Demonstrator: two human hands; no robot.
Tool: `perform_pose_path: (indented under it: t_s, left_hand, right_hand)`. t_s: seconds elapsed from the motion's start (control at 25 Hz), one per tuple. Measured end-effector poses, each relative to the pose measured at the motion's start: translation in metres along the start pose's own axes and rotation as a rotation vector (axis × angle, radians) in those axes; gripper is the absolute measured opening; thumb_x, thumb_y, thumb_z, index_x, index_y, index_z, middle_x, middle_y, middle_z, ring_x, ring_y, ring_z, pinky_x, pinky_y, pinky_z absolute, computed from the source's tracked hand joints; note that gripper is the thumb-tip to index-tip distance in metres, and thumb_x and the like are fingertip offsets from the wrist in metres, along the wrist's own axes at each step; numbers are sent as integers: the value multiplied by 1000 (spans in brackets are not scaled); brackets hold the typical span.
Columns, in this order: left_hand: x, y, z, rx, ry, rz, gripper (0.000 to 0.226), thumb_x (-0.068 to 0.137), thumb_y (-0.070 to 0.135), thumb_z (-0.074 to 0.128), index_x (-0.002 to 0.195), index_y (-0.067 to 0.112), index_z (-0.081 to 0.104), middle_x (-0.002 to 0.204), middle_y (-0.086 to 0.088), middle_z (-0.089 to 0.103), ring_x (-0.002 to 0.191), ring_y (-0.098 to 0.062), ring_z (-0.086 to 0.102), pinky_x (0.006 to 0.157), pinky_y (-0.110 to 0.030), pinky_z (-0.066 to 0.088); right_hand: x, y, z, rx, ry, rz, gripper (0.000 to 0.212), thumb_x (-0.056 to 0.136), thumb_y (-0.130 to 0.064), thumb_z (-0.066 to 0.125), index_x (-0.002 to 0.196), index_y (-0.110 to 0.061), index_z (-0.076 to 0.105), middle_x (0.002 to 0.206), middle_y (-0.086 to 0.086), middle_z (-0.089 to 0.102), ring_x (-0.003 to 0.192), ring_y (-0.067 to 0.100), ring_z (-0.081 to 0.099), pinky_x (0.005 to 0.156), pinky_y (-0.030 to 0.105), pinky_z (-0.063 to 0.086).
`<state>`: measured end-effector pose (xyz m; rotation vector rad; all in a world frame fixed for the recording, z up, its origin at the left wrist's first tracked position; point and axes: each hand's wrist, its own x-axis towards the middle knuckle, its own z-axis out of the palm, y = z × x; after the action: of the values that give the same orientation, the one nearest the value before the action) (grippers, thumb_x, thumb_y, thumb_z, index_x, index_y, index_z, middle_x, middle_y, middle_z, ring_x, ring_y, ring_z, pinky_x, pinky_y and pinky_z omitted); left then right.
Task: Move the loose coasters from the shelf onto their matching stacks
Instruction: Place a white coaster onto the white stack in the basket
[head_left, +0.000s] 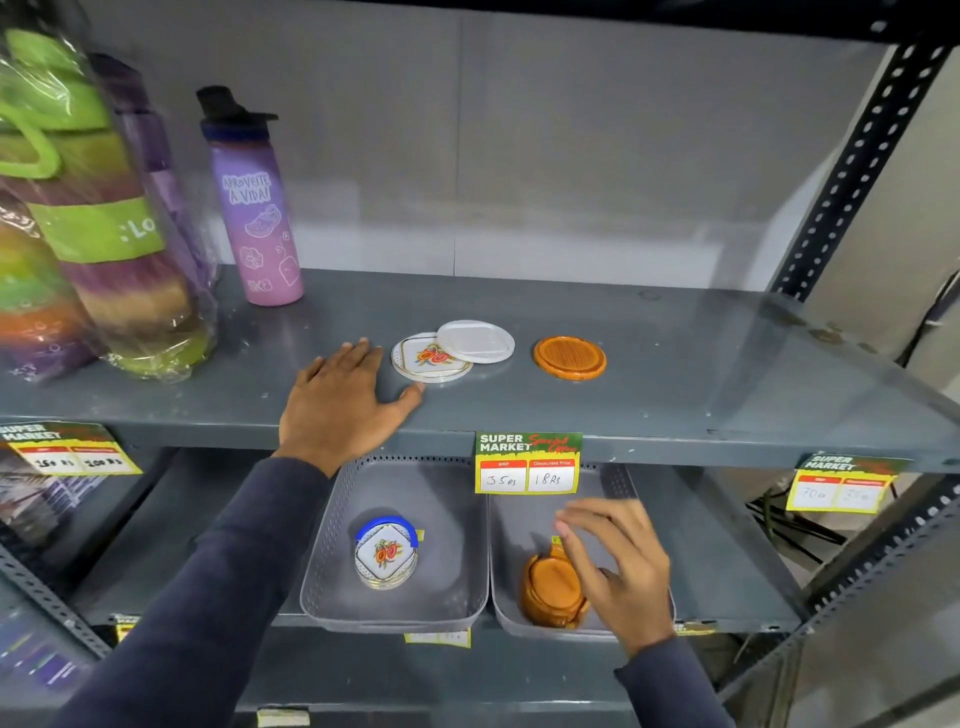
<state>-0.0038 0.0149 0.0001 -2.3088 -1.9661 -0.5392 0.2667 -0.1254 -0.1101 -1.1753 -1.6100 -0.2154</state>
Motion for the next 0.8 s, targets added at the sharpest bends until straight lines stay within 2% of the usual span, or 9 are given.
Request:
perform_pose_path:
  t_s: [0.12,0.24,0.32,0.4,0.48,0.56,0.68,0.8]
  left_hand:
    - [0,-1,0,4,-16,-1,81,87,69,35,151,18,33,162,0,27,149,-16,21,120,-40,14]
    - [1,-2,0,0,-11,-11,83,86,71,32,151,19,32,162,1,26,150,-15,20,121,-40,15]
    - [2,-2,0,-7,-11,-11,84,86,71,32,151,20,31,162,2,25,150,-15,19,121,-39,14]
    - [2,-2,0,-10,-6,-2,84,86,71,32,152,19,31,162,1,26,150,-15,19,121,-39,14]
    - [1,-2,0,-18,7,-1,84,85,71,34,151,19,31,162,1,26,149,-15,20,121,-39,14]
    - [1,-3,0,-32,24,-7,84,84,71,35,151,19,33,162,1,27,149,-14,21,121,-38,14]
    - [2,-3,1,-54,42,-13,85,82,72,36,150,20,35,161,1,29,149,-13,21,121,-37,13]
    - [2,-2,2,-57,32,-12,87,81,73,33,150,20,33,161,2,27,149,-13,19,121,-37,13]
  right_hand:
    - [57,-41,-18,32,168,-134,4,83,-7,76,86,-5,76,88,7,73,81,17,63,80,25,48]
    - [109,-65,-10,83,203,-70,12,83,-9,77,95,-8,74,90,2,71,77,12,56,77,18,44]
    - [142,-71,9,109,89,15,26,83,-18,78,108,-15,70,96,-2,69,82,15,57,77,24,48]
    - [172,-68,36,80,-106,148,53,79,-32,80,126,-23,58,110,-5,67,97,18,58,86,33,50]
    - [195,-60,61,-1,-321,270,85,72,-48,80,143,-28,38,128,1,62,119,24,52,100,39,45]
    - [209,-53,80,-123,-476,366,105,69,-64,76,151,-28,20,137,10,56,131,33,42,107,46,34]
    - [213,-45,96,-262,-565,438,111,69,-73,69,152,-26,11,134,18,57,132,37,39,105,48,28]
    - [208,-37,102,-274,-568,457,103,74,-63,71,150,-26,14,130,17,59,132,38,39,105,49,26]
